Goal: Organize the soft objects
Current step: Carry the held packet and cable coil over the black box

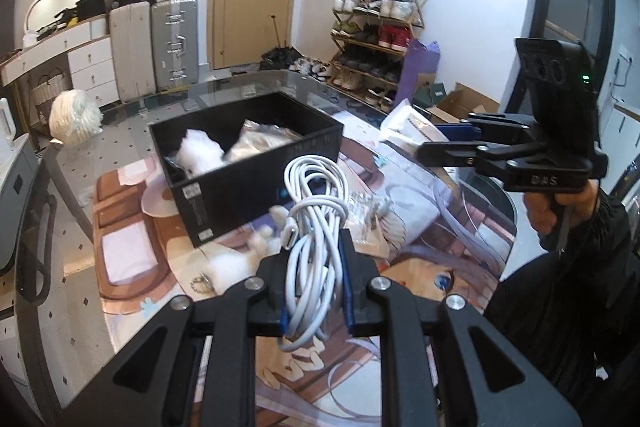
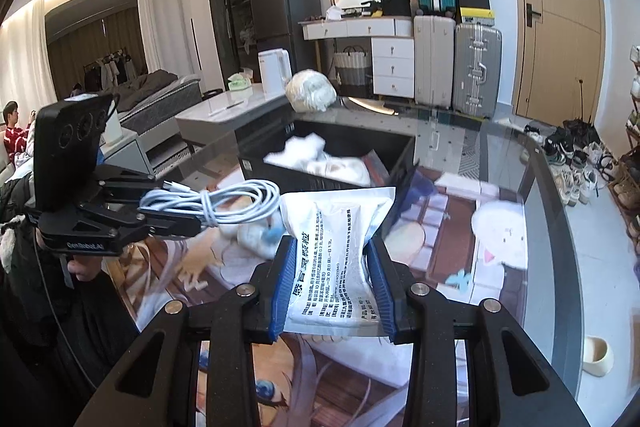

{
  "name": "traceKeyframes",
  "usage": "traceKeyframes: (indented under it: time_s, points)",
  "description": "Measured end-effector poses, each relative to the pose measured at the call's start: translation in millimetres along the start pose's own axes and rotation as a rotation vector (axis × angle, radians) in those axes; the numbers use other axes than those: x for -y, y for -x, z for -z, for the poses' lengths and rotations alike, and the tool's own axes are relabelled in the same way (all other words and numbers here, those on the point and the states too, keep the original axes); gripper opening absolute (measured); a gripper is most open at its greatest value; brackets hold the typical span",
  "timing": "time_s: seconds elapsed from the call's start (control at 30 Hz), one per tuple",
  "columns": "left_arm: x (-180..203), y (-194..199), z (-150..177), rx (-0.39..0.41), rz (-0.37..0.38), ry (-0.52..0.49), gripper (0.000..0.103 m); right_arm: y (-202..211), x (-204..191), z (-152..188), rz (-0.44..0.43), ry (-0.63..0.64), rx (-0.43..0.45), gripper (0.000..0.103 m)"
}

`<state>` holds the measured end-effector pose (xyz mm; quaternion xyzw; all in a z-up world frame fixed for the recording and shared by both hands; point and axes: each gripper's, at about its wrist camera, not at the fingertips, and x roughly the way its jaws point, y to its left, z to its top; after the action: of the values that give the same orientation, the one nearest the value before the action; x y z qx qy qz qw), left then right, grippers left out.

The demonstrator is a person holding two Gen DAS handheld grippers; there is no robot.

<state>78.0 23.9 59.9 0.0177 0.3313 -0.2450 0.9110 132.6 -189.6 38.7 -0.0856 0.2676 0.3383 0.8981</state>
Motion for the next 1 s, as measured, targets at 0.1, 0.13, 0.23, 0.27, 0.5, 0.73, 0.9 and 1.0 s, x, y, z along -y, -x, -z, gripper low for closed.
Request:
traceKeyframes:
  time_s: [0.1,0.13,0.23,0.27,0.5,0.73,0.9,1.0]
  points:
    - [-3.4,3.6,-4.9,0.025,-0.021,0.018,0.016,2.9,-7.0,-8.4,0.003,0.006,0.011,0.036]
    - [-5.3,4.7,-7.2,0.035,-0.028,0.029,0.016,3.4,-9.9,-11.2,0.003,0.011,0.011,0.036]
    - [-8.5,8.4,-12.9,0.064,-0.050,0.050,0.016,3.4,-16.7,-16.7,0.006,0.021,0.004,0.036]
    - [-9.8,9.7,-14.4,0.072,-0.057,0.054,0.016,3.2,-18.4,-17.6,0.007,0.023,0.002,0.036]
    - [-20.1,14.6,-25.0,0.123,-0.126,0.085,0.016,2.5,-18.9,-33.6,0.033,-0.019,0.028,0.036]
    - [-29.2,12.5,-38.4,0.161,-0.195,0.100,0.017,2.4,-15.1,-55.8,0.050,-0.037,0.056,0.036]
    - [-37.7,12.3,-48.8,0.182,-0.223,0.121,0.016,-2.1,-13.9,-70.7,0.054,-0.044,0.062,0.036]
    - [-40.3,9.1,-53.8,0.186,-0.242,0.123,0.017,-6.8,-13.4,-78.7,0.060,-0.045,0.058,0.036]
